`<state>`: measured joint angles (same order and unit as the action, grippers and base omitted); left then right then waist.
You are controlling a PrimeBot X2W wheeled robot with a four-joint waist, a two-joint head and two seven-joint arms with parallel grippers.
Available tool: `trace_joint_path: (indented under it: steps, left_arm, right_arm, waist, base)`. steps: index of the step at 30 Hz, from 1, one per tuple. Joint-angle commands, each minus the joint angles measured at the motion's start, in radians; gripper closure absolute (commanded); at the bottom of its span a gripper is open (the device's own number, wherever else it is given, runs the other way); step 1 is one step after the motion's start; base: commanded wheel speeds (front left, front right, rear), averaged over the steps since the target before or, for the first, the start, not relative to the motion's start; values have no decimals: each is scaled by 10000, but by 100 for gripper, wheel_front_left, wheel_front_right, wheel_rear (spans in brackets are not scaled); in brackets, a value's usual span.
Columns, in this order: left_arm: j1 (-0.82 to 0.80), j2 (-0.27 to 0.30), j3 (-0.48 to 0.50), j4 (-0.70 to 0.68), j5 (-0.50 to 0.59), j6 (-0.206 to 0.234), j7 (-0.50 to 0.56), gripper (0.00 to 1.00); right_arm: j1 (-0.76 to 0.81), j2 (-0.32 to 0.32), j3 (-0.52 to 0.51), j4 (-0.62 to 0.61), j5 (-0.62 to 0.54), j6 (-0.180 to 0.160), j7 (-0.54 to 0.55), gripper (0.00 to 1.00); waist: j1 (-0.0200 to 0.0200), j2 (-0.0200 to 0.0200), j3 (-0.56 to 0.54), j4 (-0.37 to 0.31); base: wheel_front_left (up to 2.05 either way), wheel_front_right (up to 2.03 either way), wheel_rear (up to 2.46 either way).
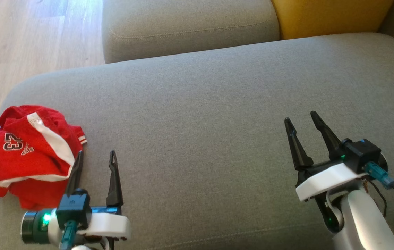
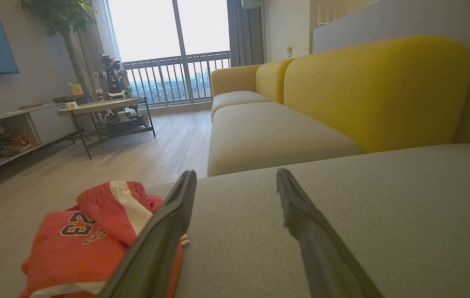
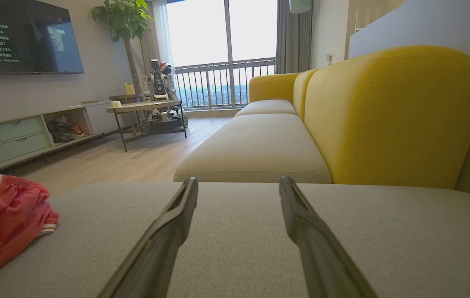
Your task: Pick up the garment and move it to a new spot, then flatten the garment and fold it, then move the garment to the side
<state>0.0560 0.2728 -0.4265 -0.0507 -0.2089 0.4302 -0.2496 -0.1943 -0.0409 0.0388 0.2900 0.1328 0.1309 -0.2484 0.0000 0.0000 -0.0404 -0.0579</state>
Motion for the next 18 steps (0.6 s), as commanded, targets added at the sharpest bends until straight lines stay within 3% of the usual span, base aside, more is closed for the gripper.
trace_joint_path:
  steps: [1, 10, 18]
  left_arm:
    - [-358, -36, 556, -213, 219, -152, -122, 0]
    - [-214, -585, 1126, -18, 722, -886, -122, 0]
    - [-33, -858, 1627, 148, 931, -1372, -122, 0]
  right_arm:
    - [-506, -93, 254, -280, -89, -2, -134, 0]
    - [-418, -93, 288, -258, -125, -2, -134, 0]
    - [-238, -93, 522, -280, -4, -2, -134, 0]
  waist:
    - [0, 0, 4, 10]
    - [0, 0, -33, 346]
    - [0, 0, -163, 1219]
  base:
    - [0, 0, 0]
    - [0, 0, 0]
    - [0, 0, 0]
